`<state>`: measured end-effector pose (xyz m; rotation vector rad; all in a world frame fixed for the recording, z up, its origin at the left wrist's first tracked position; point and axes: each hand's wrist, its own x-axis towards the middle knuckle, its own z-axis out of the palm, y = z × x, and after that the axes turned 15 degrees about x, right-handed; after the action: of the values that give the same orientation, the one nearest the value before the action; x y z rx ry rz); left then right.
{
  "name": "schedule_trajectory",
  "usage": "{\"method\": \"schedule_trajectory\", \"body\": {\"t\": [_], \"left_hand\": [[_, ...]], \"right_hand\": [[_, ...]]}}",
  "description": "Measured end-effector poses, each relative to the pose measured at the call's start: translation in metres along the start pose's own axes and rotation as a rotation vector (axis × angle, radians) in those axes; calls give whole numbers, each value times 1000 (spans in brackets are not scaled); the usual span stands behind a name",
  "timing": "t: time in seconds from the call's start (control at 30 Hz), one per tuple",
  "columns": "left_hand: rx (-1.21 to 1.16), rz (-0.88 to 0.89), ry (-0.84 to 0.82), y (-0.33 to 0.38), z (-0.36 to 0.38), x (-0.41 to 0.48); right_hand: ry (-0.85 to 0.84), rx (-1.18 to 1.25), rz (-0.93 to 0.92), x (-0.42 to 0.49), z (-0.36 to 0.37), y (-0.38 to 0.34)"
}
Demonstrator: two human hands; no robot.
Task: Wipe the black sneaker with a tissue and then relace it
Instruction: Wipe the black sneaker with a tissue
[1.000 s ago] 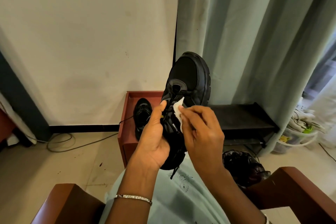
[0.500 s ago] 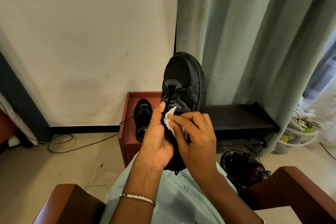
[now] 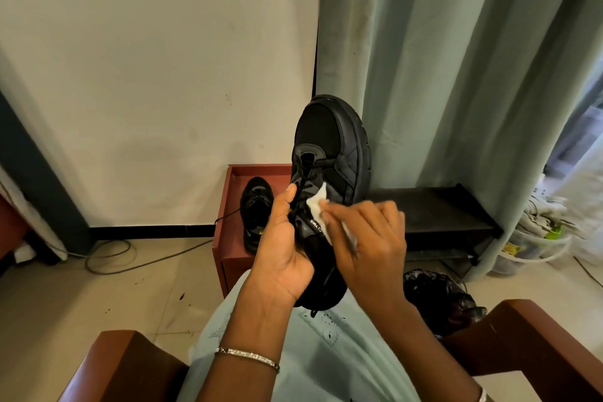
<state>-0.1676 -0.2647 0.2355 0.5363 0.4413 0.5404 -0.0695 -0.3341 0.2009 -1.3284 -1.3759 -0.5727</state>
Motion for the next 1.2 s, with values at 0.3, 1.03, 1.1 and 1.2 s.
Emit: {"method": "schedule_trajectory", "body": {"t": [0.3, 1.03, 1.1, 1.2], "left_hand": [[31, 34, 55, 1, -6, 2], [-73, 21, 58, 8, -14, 5], [-3, 17, 10, 10, -16, 5], [-13, 62, -32, 11, -15, 4]], "right_hand": [[-118, 217, 171, -24, -1, -23], [-314, 182, 144, 18, -10, -28], [-315, 231, 198, 6, -18, -33], [-342, 233, 282, -1, -29, -33]]}}
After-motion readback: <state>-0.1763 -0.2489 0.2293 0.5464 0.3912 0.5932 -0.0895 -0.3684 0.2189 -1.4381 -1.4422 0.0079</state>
